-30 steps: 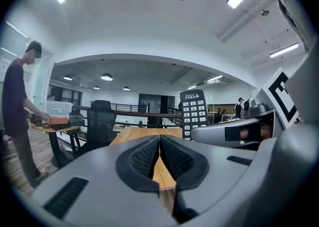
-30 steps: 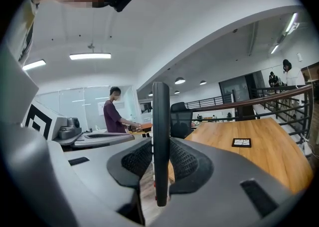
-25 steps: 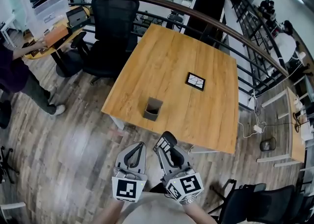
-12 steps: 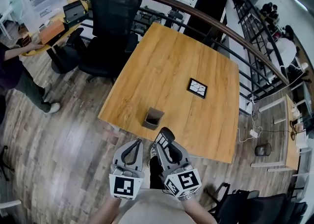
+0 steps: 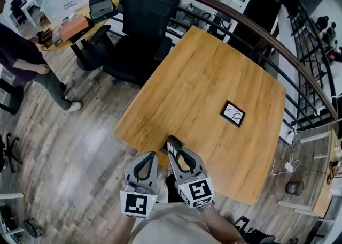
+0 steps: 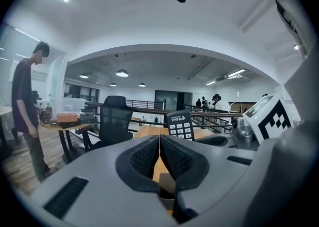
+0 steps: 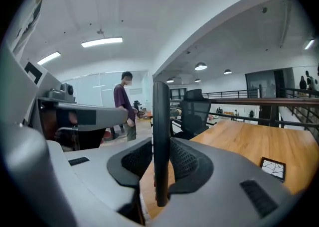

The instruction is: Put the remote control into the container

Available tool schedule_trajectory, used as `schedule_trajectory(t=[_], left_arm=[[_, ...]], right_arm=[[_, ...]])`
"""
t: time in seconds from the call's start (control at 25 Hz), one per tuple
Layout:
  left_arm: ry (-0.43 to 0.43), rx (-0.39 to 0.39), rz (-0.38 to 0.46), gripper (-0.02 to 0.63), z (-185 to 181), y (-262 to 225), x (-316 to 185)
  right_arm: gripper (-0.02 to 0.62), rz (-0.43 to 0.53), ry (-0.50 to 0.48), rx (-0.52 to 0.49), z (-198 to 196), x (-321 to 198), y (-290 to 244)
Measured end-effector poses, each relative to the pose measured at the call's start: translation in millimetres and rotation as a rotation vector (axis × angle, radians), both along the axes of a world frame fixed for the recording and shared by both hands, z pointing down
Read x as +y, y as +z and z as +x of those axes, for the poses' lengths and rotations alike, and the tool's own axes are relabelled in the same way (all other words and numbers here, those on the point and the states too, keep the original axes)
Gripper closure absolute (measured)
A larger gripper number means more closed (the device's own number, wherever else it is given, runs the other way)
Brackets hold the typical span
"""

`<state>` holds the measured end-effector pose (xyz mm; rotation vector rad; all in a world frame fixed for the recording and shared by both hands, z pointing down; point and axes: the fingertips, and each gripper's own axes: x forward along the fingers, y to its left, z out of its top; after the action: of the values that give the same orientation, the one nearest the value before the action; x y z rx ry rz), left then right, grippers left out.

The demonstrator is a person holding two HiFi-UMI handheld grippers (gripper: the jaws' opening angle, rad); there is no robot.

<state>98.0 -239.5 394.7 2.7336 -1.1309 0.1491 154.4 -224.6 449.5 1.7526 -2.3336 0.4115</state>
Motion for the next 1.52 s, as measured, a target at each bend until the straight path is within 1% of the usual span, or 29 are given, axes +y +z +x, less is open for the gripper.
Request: schedule_trajectory(t=[0.08,0.2,0.32,0.48,0.68,0.8,0.88,1.0,1.08,1.2,1.28,1.32,1.52], left_arm=[[-0.046,-0.003,-0.028,0.592,6,4,-11],[-0.102,-0.035,-0.034,0.592,14,9,-21],[-0.148,-0.054,-0.063,0.592,21,18,-27],[-0.166,-0.084,-0.076,0.592,37,31,-27],[-0.190,-0.102,-0.086,0.592,45,46,-36],[-0.202,-0.119,-0.096,0.592,45,53,-36],[-0.215,-0.129,-0.112,0.592,43,59,-35],[-0.229,-0.133,-0.118,0.592,40,64,-38],[-0.236,-0.131,-0.118,0.591,39,66,-40],[-0.252,-0.129,-0.127,0.592,35,67,-40],[-0.261,-0.133,-0.129,0.592,33,69,-39],[-0.264,-0.135,-0.128,0.592,32,70,-39],[-0.263,-0.146,-0.131,0.592,29,76,-33]], right_arm=[[0.480,-0.008,-0.041,0.004,9,-13,10],[0.480,-0.028,-0.098,0.007,23,-28,26],[0.480,-0.050,-0.151,-0.004,27,-40,42],[0.480,-0.075,-0.209,-0.008,32,-47,63],[0.480,-0.053,-0.253,0.000,39,-57,91],[0.480,-0.109,-0.275,-0.016,35,-56,105],[0.479,-0.117,-0.293,-0.008,32,-56,112],[0.480,-0.090,-0.314,0.015,29,-60,114],[0.479,-0.066,-0.327,0.006,27,-61,112],[0.479,0.006,-0.354,-0.004,21,-62,102],[0.479,0.061,-0.390,0.039,18,-61,100],[0.479,0.072,-0.398,0.061,19,-61,101],[0.479,0.093,-0.397,0.110,16,-60,103]])
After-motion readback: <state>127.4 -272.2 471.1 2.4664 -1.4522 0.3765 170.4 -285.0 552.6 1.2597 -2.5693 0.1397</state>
